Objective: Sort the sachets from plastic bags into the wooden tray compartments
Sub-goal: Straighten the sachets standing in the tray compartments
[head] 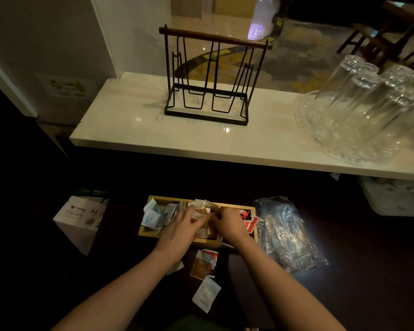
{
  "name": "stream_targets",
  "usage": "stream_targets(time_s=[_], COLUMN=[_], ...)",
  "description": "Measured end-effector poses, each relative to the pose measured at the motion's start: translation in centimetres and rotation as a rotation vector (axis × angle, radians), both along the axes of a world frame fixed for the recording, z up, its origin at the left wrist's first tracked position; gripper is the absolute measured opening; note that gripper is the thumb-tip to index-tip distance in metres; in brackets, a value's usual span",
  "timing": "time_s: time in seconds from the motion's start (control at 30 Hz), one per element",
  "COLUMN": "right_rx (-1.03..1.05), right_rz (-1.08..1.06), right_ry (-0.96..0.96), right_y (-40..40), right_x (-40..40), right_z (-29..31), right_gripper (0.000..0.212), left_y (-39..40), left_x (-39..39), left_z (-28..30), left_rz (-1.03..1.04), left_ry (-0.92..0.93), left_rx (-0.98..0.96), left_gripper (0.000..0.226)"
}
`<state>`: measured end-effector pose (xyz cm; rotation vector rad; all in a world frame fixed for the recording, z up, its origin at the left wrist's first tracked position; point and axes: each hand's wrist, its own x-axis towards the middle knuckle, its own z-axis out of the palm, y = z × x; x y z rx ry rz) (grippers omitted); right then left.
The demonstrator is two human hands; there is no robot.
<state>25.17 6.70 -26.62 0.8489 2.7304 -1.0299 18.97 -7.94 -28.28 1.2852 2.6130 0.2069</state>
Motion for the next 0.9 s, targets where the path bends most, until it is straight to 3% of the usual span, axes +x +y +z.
stream_targets(time_s=[0.07, 0.17, 0.37, 0.47, 0.57, 0.63, 0.73, 0.83, 0.9], right_rx=[0.083, 0.112, 0.289, 0.421, 0.387, 0.314, 0.214, 0.17, 0.176], right_rz=[-0.056, 0.045, 0.316, 0.268, 0.325, 0.419, 0.398, 0.323, 0.306], right_ry=[0.115, 0.141, 0.018, 0.152, 0.297, 0.212, -0.073, -0.261, -0.309], right_y=[1.2, 1.7, 0.3, -0.3, -2.3, -3.7, -5.2, -6.3, -6.7], right_x=[-0.4, -1.1, -1.7, -0.2, 3.4, 6.1, 9.3, 10.8, 10.9], right_z=[0.2, -0.1, -1.7, -0.8, -0.2, -1.1, -3.1, -4.5, -4.9], right_gripper=[0.024, 0.046, 0.041, 0.046, 0.034, 0.027, 0.046, 0.072, 0.072], left_y=[0.3, 0.3, 0.8, 0.8, -0.6, -2.3, -5.6, -8.5, -9.5], left_x=[-0.1, -0.4, -0.9, -0.8, -0.6, -0.2, 0.5, 1.6, 2.3], left_z=[-0.2, -0.5, -0.9, -0.7, -0.5, -0.6, -1.4, -2.6, -3.2], left_rz=[-0.02, -0.049, -0.1, -0.109, -0.095, -0.012, 0.163, 0.078, 0.029], left_ry=[0.034, 0.115, 0.085, 0.072, 0.11, 0.127, 0.039, -0.017, -0.122], left_rx=[0.0, -0.02, -0.057, -0.06, 0.098, 0.248, 0.33, 0.173, 0.031], left_gripper=[0.089, 0.086, 0.052, 0.048, 0.052, 0.04, 0.011, 0.022, 0.035])
